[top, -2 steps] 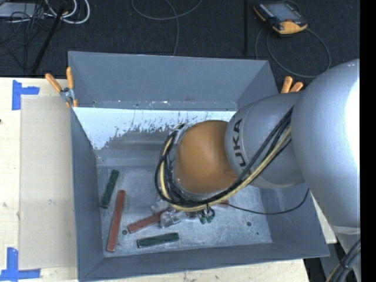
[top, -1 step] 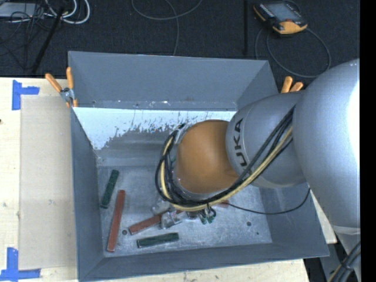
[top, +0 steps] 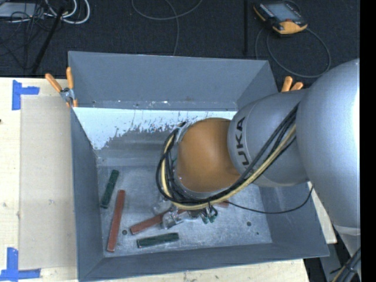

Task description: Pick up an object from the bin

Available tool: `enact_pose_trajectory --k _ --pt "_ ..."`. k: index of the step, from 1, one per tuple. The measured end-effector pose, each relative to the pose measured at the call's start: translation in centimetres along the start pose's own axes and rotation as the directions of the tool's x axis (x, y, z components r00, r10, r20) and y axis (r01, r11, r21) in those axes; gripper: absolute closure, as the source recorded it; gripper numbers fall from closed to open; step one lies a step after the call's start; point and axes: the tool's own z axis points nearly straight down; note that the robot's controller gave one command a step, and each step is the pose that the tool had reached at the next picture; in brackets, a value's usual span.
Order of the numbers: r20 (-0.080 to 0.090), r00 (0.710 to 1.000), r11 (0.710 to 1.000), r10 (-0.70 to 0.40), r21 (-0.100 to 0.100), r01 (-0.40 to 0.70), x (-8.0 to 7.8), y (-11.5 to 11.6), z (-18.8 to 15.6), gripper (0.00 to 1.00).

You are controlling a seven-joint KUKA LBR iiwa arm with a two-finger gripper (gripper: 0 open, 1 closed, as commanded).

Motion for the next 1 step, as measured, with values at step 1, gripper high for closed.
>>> enact_pose_trajectory --k 1 --pt "0.0 1.0 1.0 0.001 0.0 -0.001 -0.08 -0.01 -0.33 1.0"
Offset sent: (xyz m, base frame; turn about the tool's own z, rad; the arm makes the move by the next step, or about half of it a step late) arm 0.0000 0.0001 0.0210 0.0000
